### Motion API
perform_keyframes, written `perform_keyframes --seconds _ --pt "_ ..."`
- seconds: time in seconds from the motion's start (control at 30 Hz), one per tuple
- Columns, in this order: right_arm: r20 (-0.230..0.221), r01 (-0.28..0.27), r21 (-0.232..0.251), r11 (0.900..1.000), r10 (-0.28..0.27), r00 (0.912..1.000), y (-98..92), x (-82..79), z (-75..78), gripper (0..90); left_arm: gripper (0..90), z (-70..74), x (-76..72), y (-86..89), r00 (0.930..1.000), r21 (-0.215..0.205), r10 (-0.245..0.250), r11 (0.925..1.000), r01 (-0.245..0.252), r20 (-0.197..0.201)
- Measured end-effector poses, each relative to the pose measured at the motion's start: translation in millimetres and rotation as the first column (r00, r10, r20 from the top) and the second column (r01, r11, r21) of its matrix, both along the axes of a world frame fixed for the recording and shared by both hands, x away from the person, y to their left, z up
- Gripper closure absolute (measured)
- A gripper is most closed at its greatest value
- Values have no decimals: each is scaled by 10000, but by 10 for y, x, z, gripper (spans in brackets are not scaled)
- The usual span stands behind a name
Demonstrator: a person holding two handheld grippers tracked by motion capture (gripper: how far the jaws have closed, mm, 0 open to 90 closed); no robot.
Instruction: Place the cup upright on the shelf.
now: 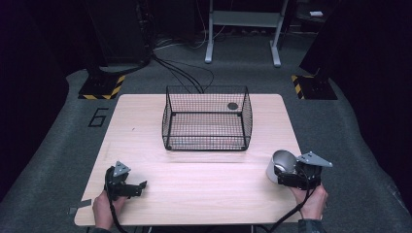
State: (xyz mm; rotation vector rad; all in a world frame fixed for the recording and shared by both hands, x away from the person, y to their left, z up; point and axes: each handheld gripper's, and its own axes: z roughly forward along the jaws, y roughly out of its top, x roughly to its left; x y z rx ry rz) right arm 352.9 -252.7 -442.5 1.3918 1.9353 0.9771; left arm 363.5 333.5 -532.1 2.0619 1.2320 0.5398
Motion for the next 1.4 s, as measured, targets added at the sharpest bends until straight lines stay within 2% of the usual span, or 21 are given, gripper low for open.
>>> perform_keyframes --seconds 0.47,0.6,0.77,1.03,1.07,1.13,1.2,1.4 --pt "-321 -82 4 10000 82 9994 23 190 -66 0 4 -3 1 0 10000 -10 4 10000 -4 36" --pt "-496 229 -142 9996 -236 9985 39 205 -85 1 4 -2 1 0 10000 -15 -7 10000 7 26" --pt "-357 556 -109 9984 -559 9978 50 175 -121 22 4 -1 0 0 10000 -25 3 10000 -3 9" --pt "-230 562 -160 9983 -566 9981 59 153 -131 30 4 -1 1 0 10000 -27 -10 10000 10 4" --pt "-152 628 -345 9974 -634 9979 78 145 -124 34 4 -3 0 -1 10000 -22 23 10000 -23 35" --pt "-198 620 -350 9975 -627 9978 77 144 -121 35 4 -3 0 -1 10000 -18 20 10000 -20 35" --pt "41 567 -444 9974 -566 9984 82 130 -109 54 4 -1 0 -1 10000 -8 15 10000 -15 18" --pt "53 447 -437 9980 -445 9990 80 127 -108 55 4 -3 1 -1 10000 -26 8 10000 -8 27"
